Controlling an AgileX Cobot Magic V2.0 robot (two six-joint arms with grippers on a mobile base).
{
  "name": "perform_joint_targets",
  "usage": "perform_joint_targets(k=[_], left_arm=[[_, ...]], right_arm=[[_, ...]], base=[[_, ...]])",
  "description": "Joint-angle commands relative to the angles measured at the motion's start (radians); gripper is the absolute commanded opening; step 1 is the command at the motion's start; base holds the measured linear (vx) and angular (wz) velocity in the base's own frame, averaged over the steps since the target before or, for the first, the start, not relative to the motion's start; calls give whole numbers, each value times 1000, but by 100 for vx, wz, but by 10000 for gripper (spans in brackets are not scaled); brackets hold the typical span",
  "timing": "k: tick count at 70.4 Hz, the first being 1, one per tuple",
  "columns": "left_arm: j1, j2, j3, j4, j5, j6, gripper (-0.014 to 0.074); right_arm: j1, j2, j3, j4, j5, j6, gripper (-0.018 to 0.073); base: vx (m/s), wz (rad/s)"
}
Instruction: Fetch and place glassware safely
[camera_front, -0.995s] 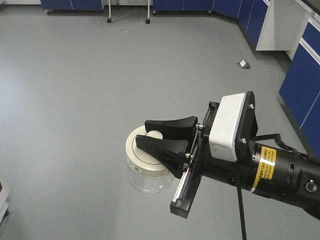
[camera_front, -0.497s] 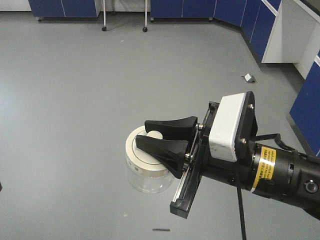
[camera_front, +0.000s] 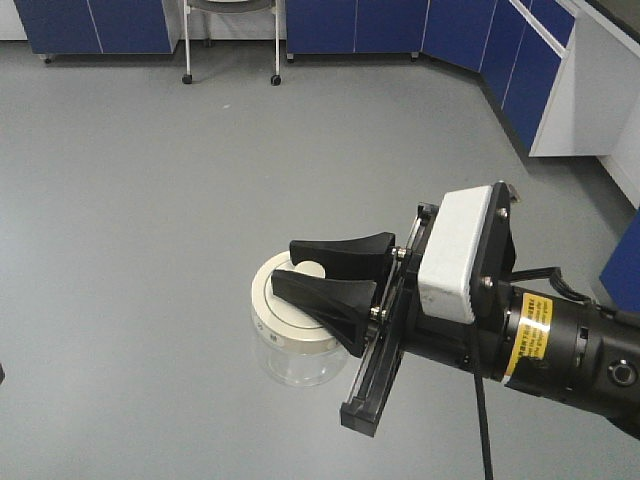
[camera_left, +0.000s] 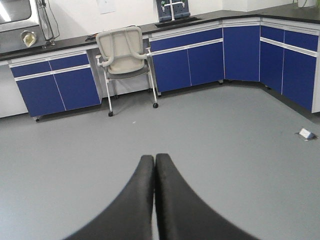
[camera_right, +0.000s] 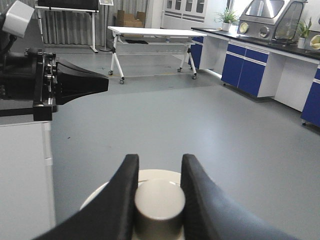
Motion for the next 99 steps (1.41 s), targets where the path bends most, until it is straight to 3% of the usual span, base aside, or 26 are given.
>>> perform_joint_targets(k=[1, 99], left_arm=[[-2, -2, -26, -5, -71, -7, -7], [-2, -2, -26, -5, -71, -7, -7]], right_arm=[[-1, -29, -28, 48, -73, -6, -1], [-1, -29, -28, 49, -73, -6, -1]], base=[[51, -1], [56, 2]])
